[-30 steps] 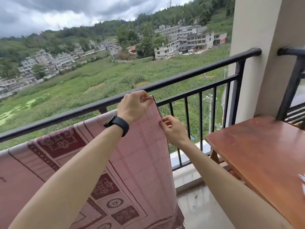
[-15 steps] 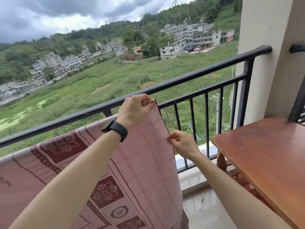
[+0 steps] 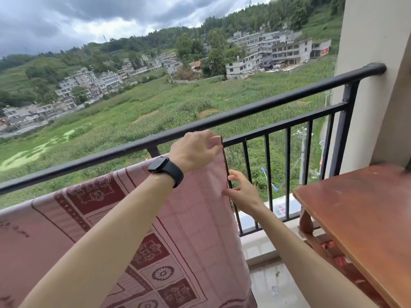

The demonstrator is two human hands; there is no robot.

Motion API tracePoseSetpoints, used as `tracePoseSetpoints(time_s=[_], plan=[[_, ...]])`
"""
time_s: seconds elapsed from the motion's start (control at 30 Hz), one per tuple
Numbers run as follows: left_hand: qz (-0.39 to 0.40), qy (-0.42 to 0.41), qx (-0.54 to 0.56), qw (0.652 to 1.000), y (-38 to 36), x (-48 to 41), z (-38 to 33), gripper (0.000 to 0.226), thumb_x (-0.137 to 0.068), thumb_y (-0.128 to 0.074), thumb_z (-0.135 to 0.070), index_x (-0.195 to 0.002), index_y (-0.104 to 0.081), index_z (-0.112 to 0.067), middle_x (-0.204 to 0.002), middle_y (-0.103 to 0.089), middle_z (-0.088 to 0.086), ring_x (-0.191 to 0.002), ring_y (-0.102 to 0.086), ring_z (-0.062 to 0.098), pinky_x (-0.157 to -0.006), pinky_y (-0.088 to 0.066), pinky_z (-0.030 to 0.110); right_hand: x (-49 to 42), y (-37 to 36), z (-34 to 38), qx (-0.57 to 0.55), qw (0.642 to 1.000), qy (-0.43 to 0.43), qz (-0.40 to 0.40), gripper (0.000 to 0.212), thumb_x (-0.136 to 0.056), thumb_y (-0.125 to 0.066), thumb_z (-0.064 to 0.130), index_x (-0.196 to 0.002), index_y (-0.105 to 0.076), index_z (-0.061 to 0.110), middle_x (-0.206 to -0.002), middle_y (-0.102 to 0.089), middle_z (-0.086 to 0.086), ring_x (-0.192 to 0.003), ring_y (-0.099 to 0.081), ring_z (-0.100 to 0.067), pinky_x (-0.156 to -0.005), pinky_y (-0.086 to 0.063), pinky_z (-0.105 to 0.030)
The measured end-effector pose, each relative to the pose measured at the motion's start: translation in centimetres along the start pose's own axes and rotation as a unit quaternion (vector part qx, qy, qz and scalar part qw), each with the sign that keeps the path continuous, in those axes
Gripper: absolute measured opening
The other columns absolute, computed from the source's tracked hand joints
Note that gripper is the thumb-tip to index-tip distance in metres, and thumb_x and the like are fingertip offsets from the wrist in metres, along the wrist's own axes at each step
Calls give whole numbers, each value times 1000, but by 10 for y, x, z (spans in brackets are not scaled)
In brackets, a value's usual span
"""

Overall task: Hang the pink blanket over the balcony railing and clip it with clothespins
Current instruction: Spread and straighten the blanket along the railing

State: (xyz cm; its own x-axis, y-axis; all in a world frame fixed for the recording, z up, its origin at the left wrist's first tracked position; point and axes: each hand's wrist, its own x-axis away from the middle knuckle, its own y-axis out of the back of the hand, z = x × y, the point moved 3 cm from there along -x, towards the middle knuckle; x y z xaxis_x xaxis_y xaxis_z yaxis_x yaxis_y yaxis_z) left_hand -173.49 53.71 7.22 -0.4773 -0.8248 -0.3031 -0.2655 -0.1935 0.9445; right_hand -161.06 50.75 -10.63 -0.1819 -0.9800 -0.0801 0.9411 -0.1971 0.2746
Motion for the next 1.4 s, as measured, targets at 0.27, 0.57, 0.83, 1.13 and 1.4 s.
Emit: tracePoseSetpoints(time_s=[0.27, 0.57, 0.83, 1.13, 1.4], plan=[[-78, 4, -12, 997, -6, -20, 30, 49, -91, -49, -63, -75, -57, -17, -69, -62, -7, -65, -60, 15, -53, -40, 24, -31, 6, 1, 32, 992, 71, -97, 7, -91, -69, 26, -90, -74, 21, -82, -73, 7, -77, -67, -4, -71, -53, -25], [-95, -47, -34, 994, -9, 70, -120, 38, -95, -45, -55, -116, -61, -28, -103, -65, -5, -97, -60, 19, -83, -44, 37, 119, 108, -29, 76, 984, 68, -147, 17, -89, -70, 38, -102, -65, 27, -89, -66, 14, -77, -63, -1, -68, -50, -23], [-248, 7, -62, 967, 7, 183, -42, 46, -87, -60, -32, -131, -55, -22, -138, -52, 1, -125, -47, 19, -105, -36, 40, 177, 65, 42, 168, 942, 242, -159, 16, -89, -69, 22, -105, -70, 21, -100, -65, 13, -96, -59, -12, -87, -45, -24], [-68, 324, -75, 941, 19, 397, 79, 53, -93, -49, -43, -144, -42, -33, -149, -44, -3, -140, -34, 19, -115, -25, 39, 252, -83, 128, 303, 878, 366, 55, 33, -94, -60, 37, -125, -66, 27, -129, -64, 11, -128, -48, -13, -108, -35, -29], [-41, 493, -78, 865, 47, 588, 135, 53, -93, -43, -45, -146, -39, -35, -151, -41, -7, -140, -33, 16, -113, -27, 34, 334, -240, 157, 275, 824, 452, 203, 36, -92, -61, 36, -128, -63, 32, -134, -61, 14, -136, -43, -12, -110, -40, -34]])
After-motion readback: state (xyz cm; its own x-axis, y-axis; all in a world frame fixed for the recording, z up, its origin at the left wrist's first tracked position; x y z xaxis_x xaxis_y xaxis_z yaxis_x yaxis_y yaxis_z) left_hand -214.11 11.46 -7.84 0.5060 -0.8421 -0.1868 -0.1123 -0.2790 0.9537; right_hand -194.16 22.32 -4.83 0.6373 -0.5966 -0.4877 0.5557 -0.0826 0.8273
